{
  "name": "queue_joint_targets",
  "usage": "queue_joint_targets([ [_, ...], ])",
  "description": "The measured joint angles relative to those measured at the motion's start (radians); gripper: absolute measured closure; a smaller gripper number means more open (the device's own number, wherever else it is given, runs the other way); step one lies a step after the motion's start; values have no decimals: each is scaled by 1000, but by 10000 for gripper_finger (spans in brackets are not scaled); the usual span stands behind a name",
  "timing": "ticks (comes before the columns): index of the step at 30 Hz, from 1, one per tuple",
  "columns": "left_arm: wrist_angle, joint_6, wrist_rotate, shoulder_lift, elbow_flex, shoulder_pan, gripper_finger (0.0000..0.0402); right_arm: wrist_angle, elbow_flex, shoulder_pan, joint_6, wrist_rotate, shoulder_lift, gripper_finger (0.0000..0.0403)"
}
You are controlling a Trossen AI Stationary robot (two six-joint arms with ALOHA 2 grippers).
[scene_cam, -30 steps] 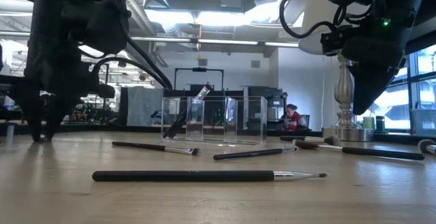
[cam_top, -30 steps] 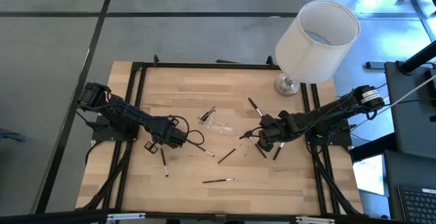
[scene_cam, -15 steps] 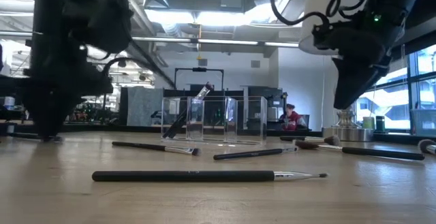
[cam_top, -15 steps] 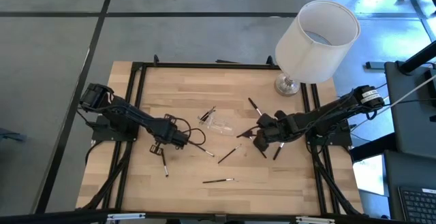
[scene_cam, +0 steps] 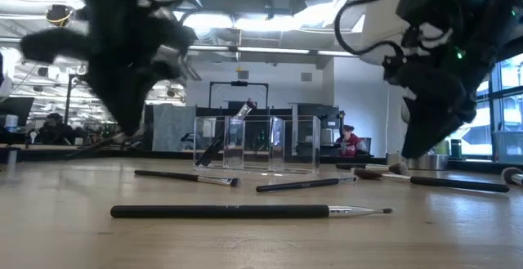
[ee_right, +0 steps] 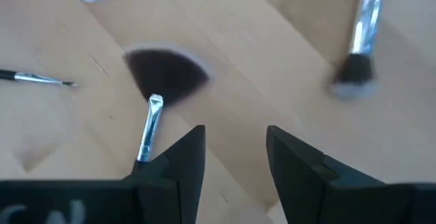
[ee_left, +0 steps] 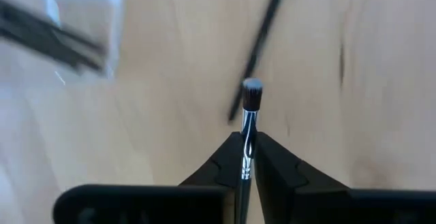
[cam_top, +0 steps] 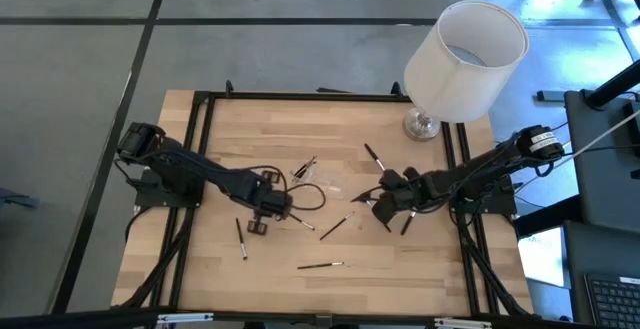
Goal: Put items in baskets/containers
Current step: Put the foundation brush into the transparent organizer
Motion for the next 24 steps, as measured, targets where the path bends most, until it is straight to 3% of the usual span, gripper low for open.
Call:
queue_joint_targets([
  [3, 68, 46, -46, 0, 81, 17, 376, 57, -51, 0, 29, -4, 0, 247],
  [9, 287, 117, -250, -2, 172, 80, 372, 104, -75, -1, 30, 13, 0, 247],
  [15, 435, 30, -361, -2, 179, 186, 374, 141, -75, -13, -15, 39, 0, 247],
  [19, 408, -94, -303, -2, 175, 267, 370, 144, -75, -13, -25, 38, 0, 247],
  [24, 400, -304, -93, -2, 124, 335, 370, 143, -75, -13, -30, 38, 0, 247],
])
